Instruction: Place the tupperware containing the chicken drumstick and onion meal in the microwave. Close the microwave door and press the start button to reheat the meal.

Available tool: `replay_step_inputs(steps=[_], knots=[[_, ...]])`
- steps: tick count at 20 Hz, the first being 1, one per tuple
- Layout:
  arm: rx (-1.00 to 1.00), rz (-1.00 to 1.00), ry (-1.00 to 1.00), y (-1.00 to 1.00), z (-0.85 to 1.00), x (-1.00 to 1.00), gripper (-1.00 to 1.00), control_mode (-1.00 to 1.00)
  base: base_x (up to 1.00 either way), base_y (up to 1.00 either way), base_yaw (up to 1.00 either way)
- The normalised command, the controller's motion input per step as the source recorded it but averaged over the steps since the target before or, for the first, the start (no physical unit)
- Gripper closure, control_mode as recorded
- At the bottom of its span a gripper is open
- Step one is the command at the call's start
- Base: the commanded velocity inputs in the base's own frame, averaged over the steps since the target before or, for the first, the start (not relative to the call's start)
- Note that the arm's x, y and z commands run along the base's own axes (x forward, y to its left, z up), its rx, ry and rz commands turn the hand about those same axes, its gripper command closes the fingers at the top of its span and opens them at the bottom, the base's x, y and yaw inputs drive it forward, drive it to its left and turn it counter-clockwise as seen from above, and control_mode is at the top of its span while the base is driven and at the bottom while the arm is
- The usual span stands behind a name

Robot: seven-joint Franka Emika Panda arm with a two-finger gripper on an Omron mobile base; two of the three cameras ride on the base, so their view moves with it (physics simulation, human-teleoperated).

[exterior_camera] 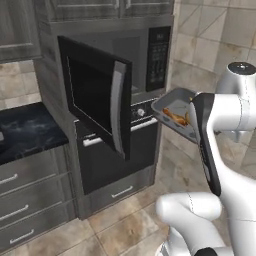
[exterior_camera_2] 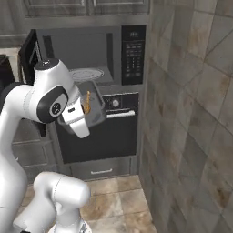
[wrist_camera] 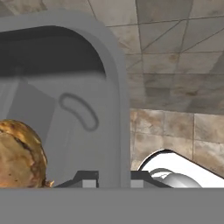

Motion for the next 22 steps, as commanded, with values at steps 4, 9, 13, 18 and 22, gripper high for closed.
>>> replay_step_inputs(steps=[4, 9, 13, 18, 22], knots=[[0.00, 0.00, 0.00, 0.00, 0.00, 0.00, 1.00, 1.00, 0.51, -0.24, 0.26], [0.00, 0.00, 0.00, 0.00, 0.00, 0.00, 1.00, 1.00, 0.49, -0.37, 0.24], [0.00, 0.00, 0.00, 0.00, 0.00, 0.00, 1.00, 1.00, 0.49, -0.33, 0.25], [0.00, 0.00, 0.00, 0.00, 0.00, 0.00, 1.00, 1.00, 0.47, -0.09, 0.23], [0.00, 0.00, 0.00, 0.00, 0.00, 0.00, 1.00, 1.00, 0.42, -0.05, 0.22]])
